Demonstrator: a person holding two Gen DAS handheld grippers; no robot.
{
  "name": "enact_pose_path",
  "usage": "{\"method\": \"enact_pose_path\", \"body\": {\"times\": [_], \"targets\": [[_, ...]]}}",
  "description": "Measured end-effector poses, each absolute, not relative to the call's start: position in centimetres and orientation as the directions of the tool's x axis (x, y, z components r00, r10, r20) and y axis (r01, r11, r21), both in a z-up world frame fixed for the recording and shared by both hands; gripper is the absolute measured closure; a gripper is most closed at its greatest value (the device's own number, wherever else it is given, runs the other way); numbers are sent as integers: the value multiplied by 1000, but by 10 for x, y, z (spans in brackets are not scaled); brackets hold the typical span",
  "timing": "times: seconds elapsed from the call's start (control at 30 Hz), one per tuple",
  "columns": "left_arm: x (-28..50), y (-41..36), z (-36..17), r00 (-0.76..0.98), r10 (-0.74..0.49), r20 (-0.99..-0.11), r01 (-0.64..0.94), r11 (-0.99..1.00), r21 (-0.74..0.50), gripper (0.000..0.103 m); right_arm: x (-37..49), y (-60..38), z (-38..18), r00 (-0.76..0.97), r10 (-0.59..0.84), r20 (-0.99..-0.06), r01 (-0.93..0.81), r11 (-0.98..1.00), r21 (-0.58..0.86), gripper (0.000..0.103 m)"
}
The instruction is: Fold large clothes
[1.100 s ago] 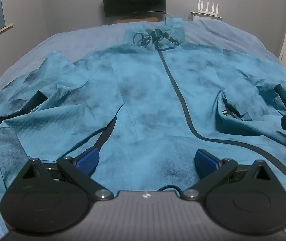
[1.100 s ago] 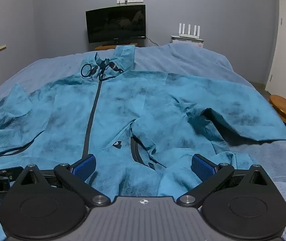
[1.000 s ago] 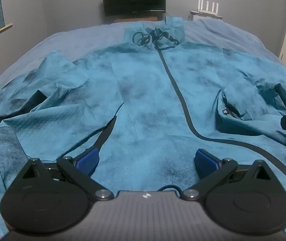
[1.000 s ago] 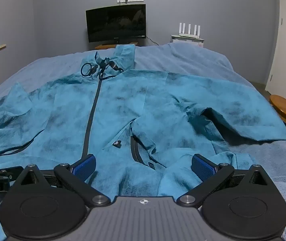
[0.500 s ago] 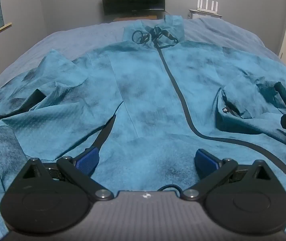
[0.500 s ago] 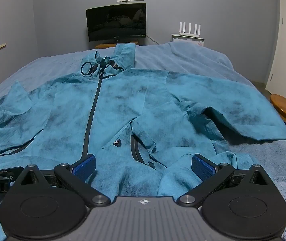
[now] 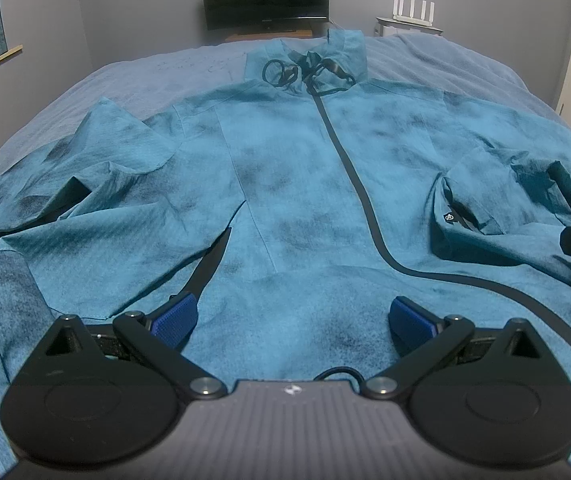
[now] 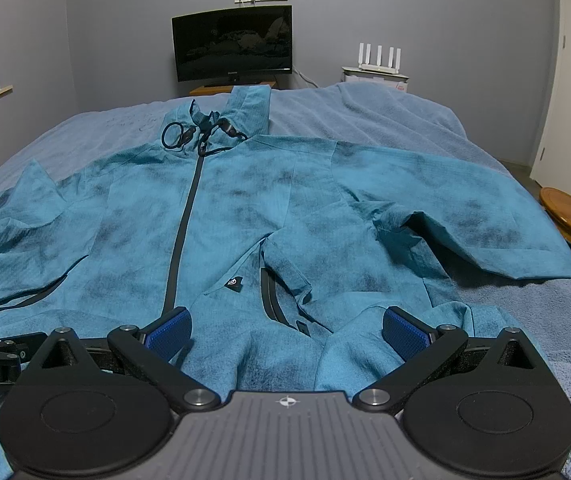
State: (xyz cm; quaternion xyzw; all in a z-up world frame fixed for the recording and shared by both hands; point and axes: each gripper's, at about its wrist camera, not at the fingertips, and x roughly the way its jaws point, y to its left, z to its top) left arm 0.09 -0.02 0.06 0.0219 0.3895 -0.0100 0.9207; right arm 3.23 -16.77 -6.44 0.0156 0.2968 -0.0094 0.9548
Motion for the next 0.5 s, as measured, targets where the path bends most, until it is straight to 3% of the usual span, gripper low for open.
{"method": "enact_pose_path", "body": {"times": [0.5], "targets": [[1,-1,0,695,-1,-719,36,999,33,0,31,-168,-65,823,-9,-568,27,999,24,0]]}}
